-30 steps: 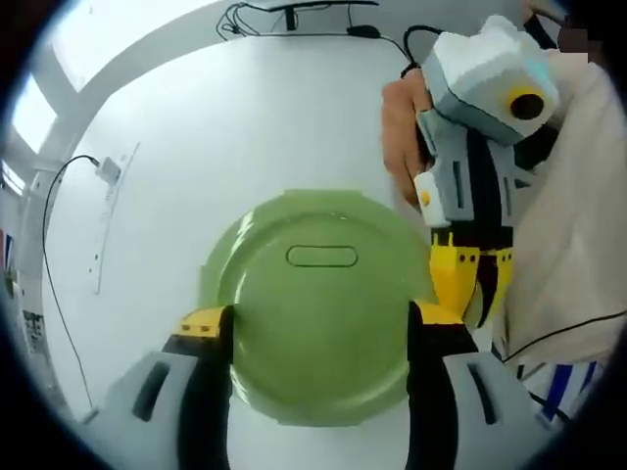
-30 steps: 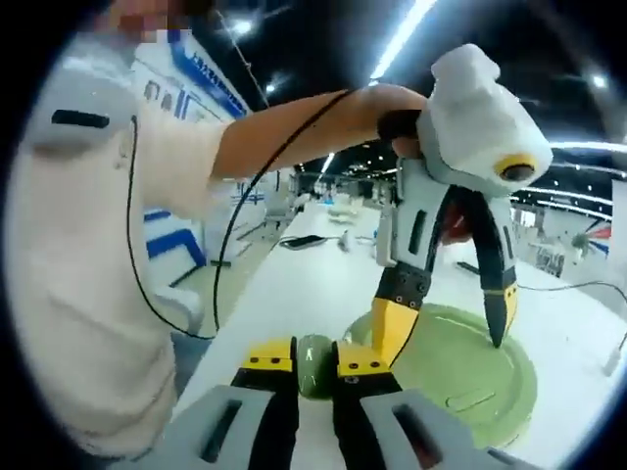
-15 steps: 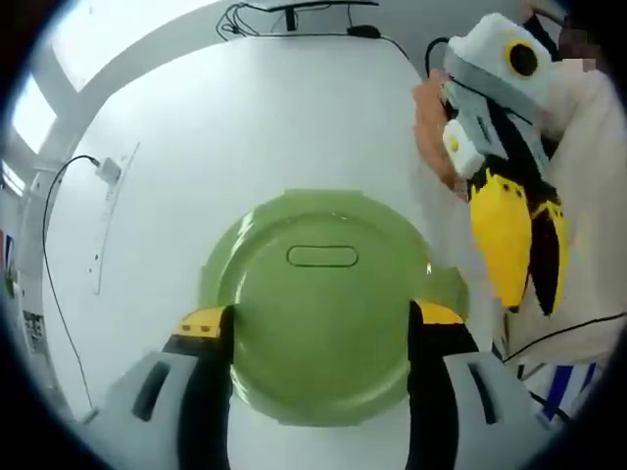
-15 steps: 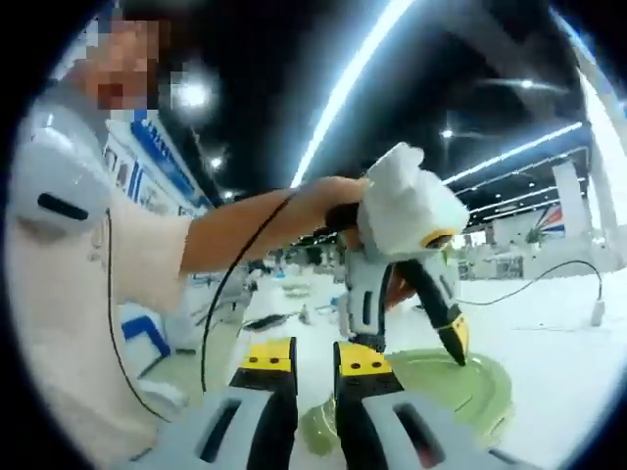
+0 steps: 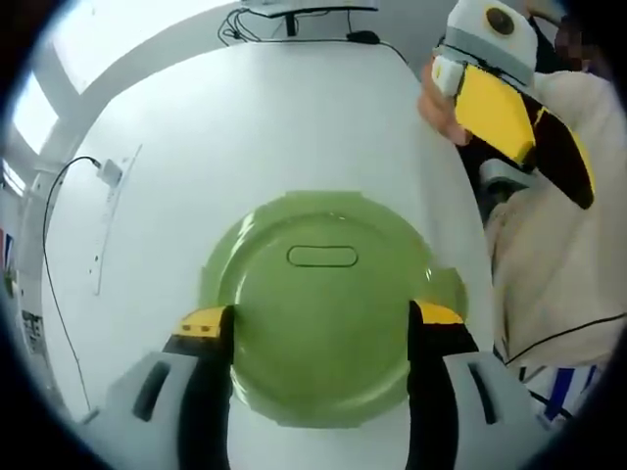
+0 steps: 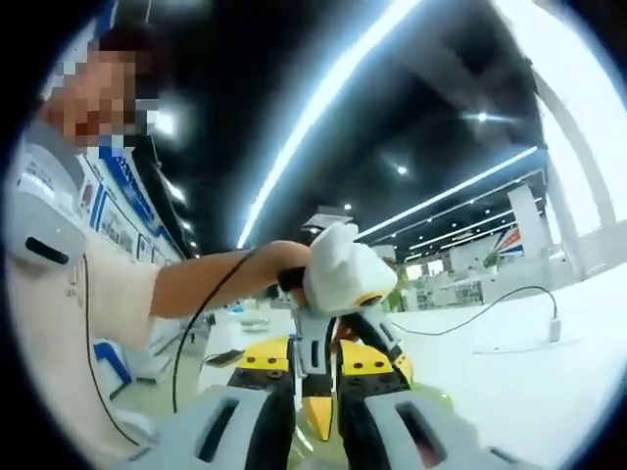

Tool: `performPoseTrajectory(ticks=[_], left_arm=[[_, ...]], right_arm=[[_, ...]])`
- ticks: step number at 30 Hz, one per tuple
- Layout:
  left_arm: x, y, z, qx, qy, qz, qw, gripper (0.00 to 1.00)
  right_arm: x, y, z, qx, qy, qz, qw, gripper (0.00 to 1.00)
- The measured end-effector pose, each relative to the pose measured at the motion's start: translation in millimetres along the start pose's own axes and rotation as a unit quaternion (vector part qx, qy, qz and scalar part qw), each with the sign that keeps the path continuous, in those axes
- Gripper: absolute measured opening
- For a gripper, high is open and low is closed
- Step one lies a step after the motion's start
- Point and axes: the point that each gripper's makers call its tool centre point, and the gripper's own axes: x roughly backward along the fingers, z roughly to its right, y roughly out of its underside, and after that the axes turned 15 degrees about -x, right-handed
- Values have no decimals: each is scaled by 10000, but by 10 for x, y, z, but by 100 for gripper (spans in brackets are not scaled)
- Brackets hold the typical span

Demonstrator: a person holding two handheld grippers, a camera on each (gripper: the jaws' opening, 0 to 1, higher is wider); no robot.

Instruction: Open container latches remove lid place lid upside down on tabletop take tomato from container place on tabletop

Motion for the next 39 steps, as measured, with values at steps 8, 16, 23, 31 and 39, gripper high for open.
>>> performPoseTrajectory(ticks=[8,16,23,31,39], left_arm=[[2,2,-1,10,-3,-1,10000,65],[4,5,-2,-2,5,-29,10000,65],[2,12,-4,-36,34,-118,9999,65],[-2,17,0,-84,95,-236,9996,64],[-4,24,1,-111,132,-333,9993,64]], right_arm=[[67,-223,181,-451,695,637,9945,11],[394,-396,636,-2429,1632,1995,9352,12],[547,-388,794,-3086,1793,2540,8989,17],[545,-232,898,-3458,1985,2521,8818,19],[611,-33,963,-3953,2266,2887,8420,24]])
